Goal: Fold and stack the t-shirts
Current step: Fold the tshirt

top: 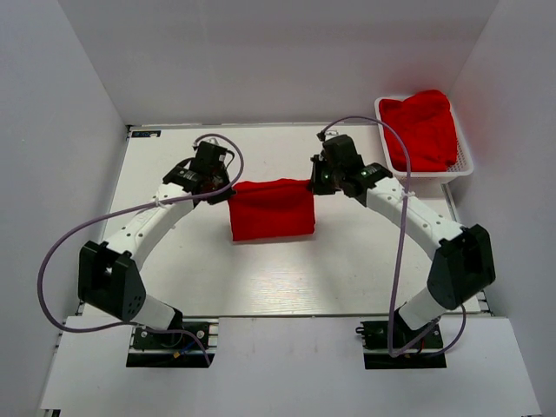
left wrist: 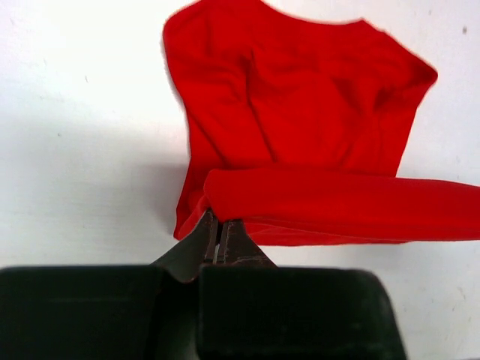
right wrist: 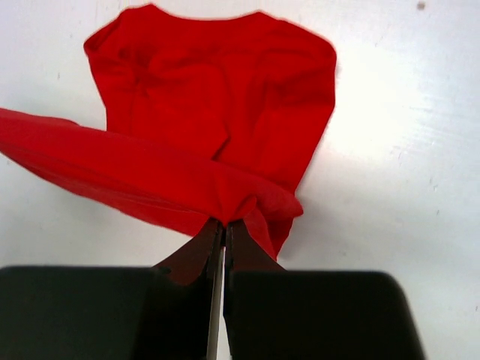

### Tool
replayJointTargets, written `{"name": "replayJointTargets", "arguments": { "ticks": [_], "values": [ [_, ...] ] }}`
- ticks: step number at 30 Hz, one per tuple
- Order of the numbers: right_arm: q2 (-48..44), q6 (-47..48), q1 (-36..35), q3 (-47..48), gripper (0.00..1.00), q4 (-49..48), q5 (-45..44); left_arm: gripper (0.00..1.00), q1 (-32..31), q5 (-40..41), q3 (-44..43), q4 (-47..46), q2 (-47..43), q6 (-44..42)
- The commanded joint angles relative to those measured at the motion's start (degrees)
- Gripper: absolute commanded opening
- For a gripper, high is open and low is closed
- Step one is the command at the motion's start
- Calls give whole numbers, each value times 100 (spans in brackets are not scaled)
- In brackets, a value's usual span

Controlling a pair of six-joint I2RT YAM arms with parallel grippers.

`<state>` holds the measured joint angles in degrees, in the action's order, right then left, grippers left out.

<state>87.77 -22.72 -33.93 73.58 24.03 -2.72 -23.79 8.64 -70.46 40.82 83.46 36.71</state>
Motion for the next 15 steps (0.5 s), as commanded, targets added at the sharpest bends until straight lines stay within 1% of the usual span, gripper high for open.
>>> {"name": "replayJointTargets", "arguments": {
  "ticks": [1, 6, 8, 15],
  "values": [
    [275, 285, 238, 551, 0, -13, -150, 0, 155, 673, -363, 128, 126, 12],
    [794, 391, 370, 965, 0, -13, 52, 0, 270, 796, -732, 128, 539, 12],
    [1074, 417, 536, 1166, 0, -13, 202, 0, 331, 849, -802, 128, 724, 12],
    [1787, 462, 747, 1615, 0, -74, 667, 0, 507, 744, -1066, -153, 1408, -41]
  ]
}}
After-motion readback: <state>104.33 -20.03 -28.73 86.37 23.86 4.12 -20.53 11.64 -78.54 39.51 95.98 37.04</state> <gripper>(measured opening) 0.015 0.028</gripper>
